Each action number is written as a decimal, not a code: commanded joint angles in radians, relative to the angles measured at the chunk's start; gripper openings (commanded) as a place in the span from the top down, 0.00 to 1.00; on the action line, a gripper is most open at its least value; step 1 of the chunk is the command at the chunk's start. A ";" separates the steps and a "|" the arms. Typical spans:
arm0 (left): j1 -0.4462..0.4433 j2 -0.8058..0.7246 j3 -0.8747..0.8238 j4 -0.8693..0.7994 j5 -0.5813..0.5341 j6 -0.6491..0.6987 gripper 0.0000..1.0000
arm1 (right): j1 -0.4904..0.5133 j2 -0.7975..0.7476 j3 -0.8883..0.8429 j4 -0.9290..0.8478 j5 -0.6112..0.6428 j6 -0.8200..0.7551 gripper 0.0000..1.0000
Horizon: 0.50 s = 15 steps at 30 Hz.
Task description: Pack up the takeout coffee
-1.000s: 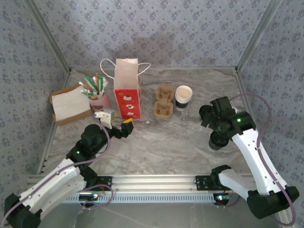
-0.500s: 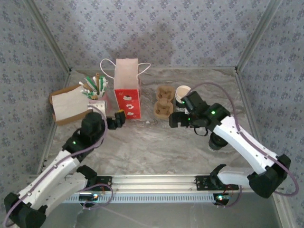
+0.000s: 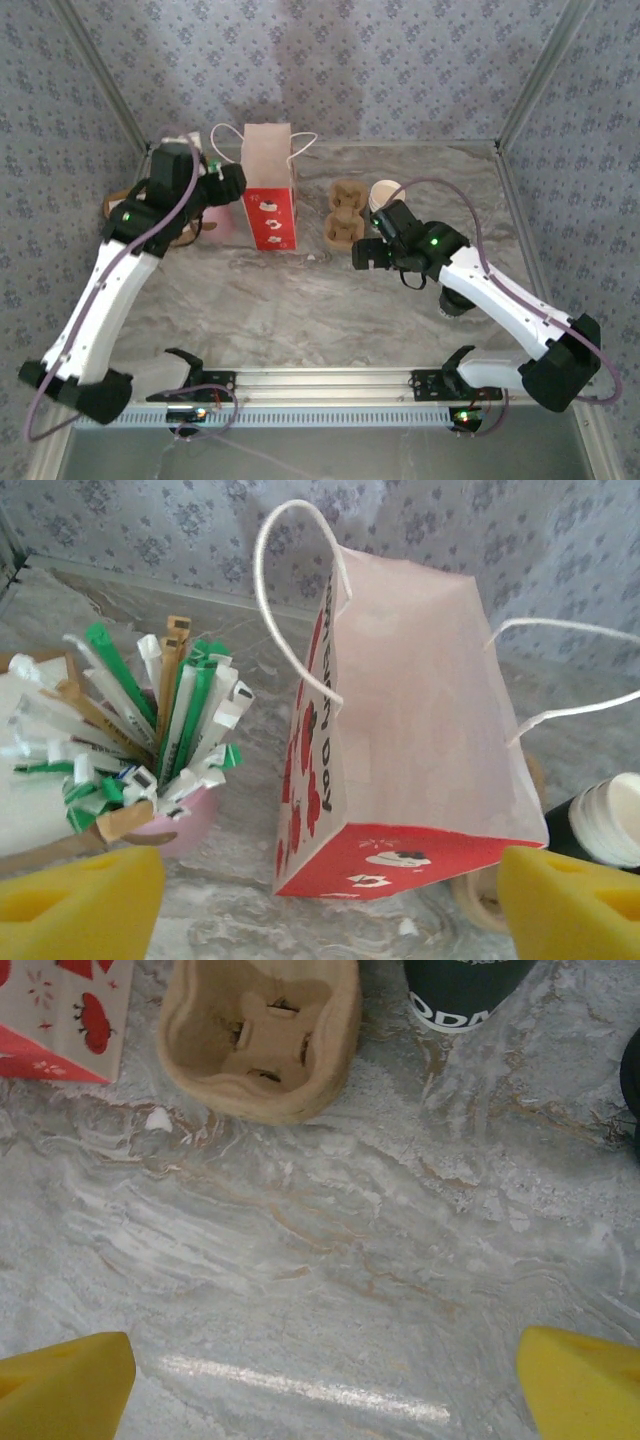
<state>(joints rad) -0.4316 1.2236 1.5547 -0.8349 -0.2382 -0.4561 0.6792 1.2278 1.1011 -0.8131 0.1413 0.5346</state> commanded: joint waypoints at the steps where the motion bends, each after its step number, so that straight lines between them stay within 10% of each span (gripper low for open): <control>1: 0.013 0.121 0.132 -0.173 0.011 0.033 0.23 | -0.014 -0.048 -0.054 0.065 0.010 0.019 0.00; 15: 0.049 0.384 0.298 -0.242 0.036 0.025 0.50 | -0.076 -0.155 -0.170 0.129 -0.118 0.007 0.00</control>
<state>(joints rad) -0.3923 1.5898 1.8069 -1.0527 -0.2211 -0.4309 0.6121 1.0950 0.9451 -0.6983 0.0578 0.5346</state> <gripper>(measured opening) 0.521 0.998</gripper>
